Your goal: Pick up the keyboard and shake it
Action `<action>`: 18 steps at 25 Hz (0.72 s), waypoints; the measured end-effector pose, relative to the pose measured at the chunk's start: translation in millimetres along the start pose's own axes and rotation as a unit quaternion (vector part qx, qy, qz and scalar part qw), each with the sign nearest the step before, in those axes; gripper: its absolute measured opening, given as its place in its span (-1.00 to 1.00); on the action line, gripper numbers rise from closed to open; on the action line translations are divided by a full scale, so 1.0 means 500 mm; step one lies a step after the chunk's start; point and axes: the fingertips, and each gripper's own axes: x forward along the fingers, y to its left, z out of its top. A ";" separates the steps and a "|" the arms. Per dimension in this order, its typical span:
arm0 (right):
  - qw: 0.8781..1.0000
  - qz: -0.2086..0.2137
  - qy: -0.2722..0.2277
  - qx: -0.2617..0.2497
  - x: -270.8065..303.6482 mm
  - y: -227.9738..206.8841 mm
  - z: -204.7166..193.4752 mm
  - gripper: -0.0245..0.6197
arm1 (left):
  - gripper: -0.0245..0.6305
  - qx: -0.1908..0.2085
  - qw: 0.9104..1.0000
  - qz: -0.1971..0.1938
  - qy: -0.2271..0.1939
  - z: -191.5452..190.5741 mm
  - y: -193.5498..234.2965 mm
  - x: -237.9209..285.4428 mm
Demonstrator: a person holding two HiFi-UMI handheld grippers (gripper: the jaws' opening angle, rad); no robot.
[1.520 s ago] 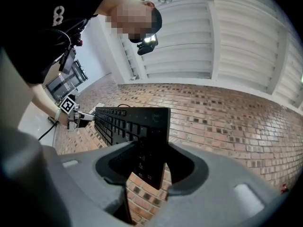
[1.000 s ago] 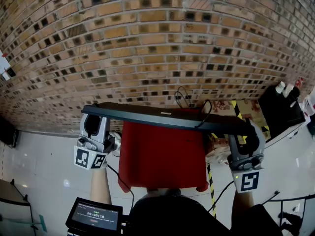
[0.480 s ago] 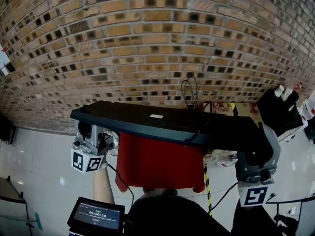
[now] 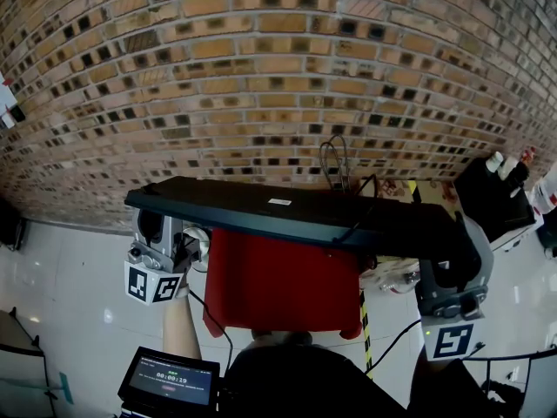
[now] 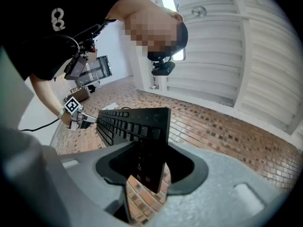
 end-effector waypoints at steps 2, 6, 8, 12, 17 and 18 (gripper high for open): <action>1.000 -0.009 0.001 0.013 -0.003 -0.004 -0.013 -0.39 | -0.33 0.013 1.000 -0.002 0.007 0.007 -0.004 0.007; 0.998 -0.025 0.000 0.054 -0.010 -0.005 -0.057 -0.39 | -0.33 0.046 0.999 -0.007 0.015 0.022 -0.013 0.020; 0.996 -0.032 -0.001 0.082 -0.016 -0.003 -0.085 -0.39 | -0.33 0.069 0.997 -0.011 0.017 0.034 -0.022 0.027; 0.990 -0.046 -0.006 0.135 -0.028 0.001 -0.134 -0.39 | -0.33 0.115 0.993 -0.021 0.018 0.065 -0.044 0.042; 0.982 -0.060 -0.003 0.180 -0.043 0.009 -0.179 -0.39 | -0.33 0.159 0.987 -0.032 0.023 0.094 -0.068 0.059; 0.980 -0.061 0.000 0.190 -0.043 0.013 -0.184 -0.39 | -0.33 0.163 0.986 -0.034 0.024 0.097 -0.071 0.061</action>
